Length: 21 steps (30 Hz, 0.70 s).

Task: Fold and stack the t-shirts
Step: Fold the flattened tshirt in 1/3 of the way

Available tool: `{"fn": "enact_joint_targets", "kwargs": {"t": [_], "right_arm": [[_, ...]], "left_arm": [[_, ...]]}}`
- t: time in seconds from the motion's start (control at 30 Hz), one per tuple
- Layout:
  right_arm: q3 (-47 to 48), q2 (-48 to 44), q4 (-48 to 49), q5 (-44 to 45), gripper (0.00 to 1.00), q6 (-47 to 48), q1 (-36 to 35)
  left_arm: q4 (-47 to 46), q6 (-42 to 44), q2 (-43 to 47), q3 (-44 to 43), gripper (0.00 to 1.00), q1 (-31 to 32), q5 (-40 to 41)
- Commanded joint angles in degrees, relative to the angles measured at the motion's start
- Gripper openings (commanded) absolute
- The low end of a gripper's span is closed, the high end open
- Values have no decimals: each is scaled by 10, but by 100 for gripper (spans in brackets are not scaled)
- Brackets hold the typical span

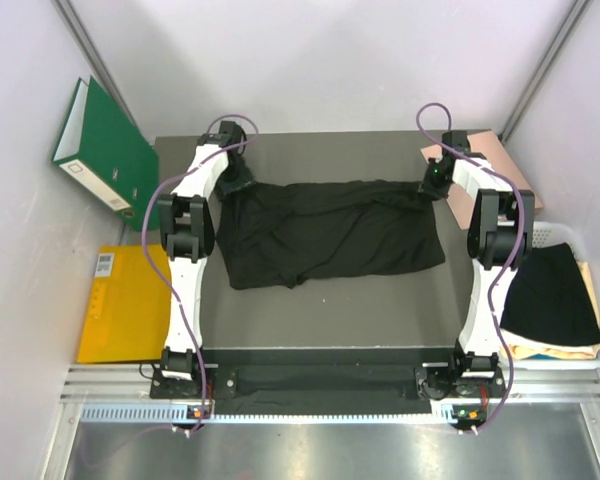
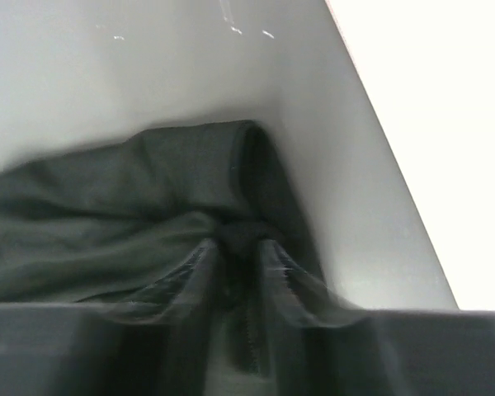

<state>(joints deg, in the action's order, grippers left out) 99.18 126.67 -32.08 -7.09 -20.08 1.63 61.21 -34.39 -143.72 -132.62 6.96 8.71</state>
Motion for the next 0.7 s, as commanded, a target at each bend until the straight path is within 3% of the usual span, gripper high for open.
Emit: {"fn": "enact_joint_targets", "kwargs": {"t": [0.0,0.13,0.17,0.23,0.4,0.5,0.67], "right_arm": [[-22,-60,77,5,41,24,-4],[-95,-165,96,19,74,31,-4],[-111,-208,97,29,88,29,-4],[-161,-246,96,33,100,16,-4],[-237,-310,30,40,100,-25,0],[-279,-320,3,24,97,-42,5],[-324,-317,-31,11,92,-63,5]], "left_arm": [[-51,24,43,-25,99,-2,-26],[-100,31,185,161,99,-3,-12],[-108,31,241,195,99,-3,-16],[-115,20,295,298,99,-2,-37],[-138,-25,445,528,99,-1,-84],[-149,-45,499,621,99,-1,-111],[-154,-63,535,703,98,-1,-142]]}}
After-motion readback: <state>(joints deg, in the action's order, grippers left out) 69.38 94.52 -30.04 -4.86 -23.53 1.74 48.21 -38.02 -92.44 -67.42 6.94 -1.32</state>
